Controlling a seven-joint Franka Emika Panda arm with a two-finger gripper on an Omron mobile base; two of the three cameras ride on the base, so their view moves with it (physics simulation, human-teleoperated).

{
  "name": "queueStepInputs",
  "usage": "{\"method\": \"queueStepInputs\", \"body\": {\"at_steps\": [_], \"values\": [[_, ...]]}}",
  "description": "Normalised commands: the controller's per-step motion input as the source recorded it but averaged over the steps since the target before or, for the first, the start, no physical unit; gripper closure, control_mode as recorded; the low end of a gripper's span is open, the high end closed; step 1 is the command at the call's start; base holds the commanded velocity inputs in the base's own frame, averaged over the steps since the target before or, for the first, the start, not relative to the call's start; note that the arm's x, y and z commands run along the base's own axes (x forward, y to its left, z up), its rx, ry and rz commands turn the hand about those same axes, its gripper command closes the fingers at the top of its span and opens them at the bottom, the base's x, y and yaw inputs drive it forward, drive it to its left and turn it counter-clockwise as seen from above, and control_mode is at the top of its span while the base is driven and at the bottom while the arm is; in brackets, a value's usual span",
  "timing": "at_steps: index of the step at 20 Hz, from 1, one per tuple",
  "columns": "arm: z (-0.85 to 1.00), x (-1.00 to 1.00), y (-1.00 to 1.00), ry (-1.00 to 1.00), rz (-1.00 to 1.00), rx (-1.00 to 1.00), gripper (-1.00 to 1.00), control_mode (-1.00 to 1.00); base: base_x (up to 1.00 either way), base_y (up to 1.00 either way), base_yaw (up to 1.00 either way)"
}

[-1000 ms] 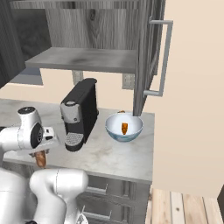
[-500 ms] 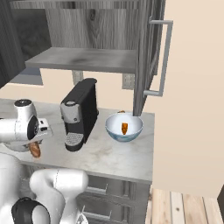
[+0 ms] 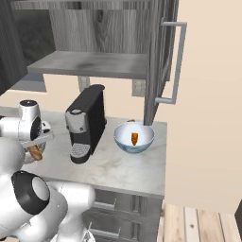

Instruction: Pick both bowls and place them on the counter. Then place the baguette in one bowl and place the cheese in the other bowl.

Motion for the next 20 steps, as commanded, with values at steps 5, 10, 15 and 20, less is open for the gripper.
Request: {"method": "queueStepInputs", "body": {"at_steps": [5, 10, 15, 20], "values": [[0.0, 0.4, 0.47, 0.01, 0.03, 0.0, 1.0, -1.0, 0.0, 0.0, 0.0], [-0.16, 0.42, 0.31, 0.0, 0.01, 0.0, 1.0, -1.0, 0.0, 0.0, 0.0], [-0.23, 0.21, 0.29, 0.0, 0.0, 0.0, 1.0, -1.0, 0.0, 0.0, 0.0], [-0.17, 0.24, 0.31, 0.0, 0.0, 0.0, 1.0, -1.0, 0.0, 0.0, 0.0]]}}
